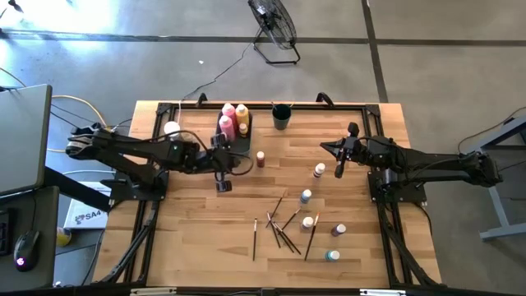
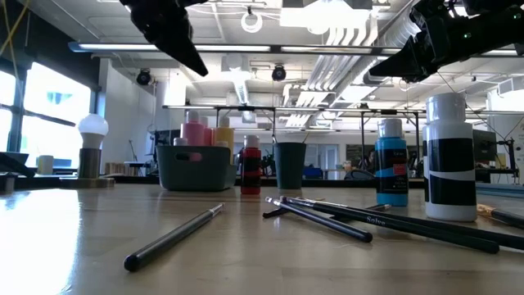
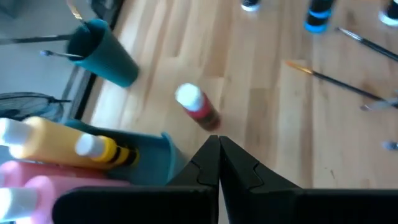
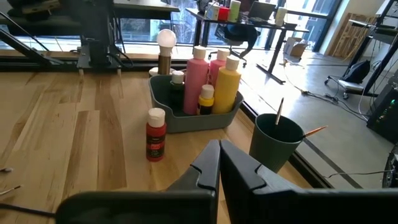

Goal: Pick & Place Paint Supplies
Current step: Put the small red paint bottle into the green bin

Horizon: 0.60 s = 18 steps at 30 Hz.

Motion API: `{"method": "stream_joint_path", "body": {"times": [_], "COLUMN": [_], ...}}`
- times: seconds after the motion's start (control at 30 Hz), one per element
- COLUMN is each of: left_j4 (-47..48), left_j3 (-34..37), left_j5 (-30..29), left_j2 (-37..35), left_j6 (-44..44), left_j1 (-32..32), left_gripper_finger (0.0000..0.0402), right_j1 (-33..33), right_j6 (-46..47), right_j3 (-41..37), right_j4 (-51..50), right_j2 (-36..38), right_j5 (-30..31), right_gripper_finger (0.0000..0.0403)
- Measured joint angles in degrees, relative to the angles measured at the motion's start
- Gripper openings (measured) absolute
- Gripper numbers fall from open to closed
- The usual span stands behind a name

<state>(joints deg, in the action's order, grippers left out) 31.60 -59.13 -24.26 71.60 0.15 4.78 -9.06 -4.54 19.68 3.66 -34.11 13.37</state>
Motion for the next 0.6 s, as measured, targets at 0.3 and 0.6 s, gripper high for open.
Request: {"method": "stream_joint_path", "body": {"times": [0.3, 0.6], "left_j4": [-1.5, -2.1], "left_j3": [0.0, 0.0], "left_j5": [-3.6, 0.8], "left_j2": [0.5, 0.5], "left_j6": [1.1, 0.9], "left_j1": [-3.5, -3.7], "left_gripper_finger": [0.0, 0.0], "right_j1": [0.0, 0.0], "right_j6": [0.0, 0.0], "right_j3": [0.0, 0.0], "right_j4": [0.0, 0.1], "right_j2": [0.0, 0.0], "right_j5": [0.0, 0.2], "right_gripper_finger": [0.0004, 0.0004]}}
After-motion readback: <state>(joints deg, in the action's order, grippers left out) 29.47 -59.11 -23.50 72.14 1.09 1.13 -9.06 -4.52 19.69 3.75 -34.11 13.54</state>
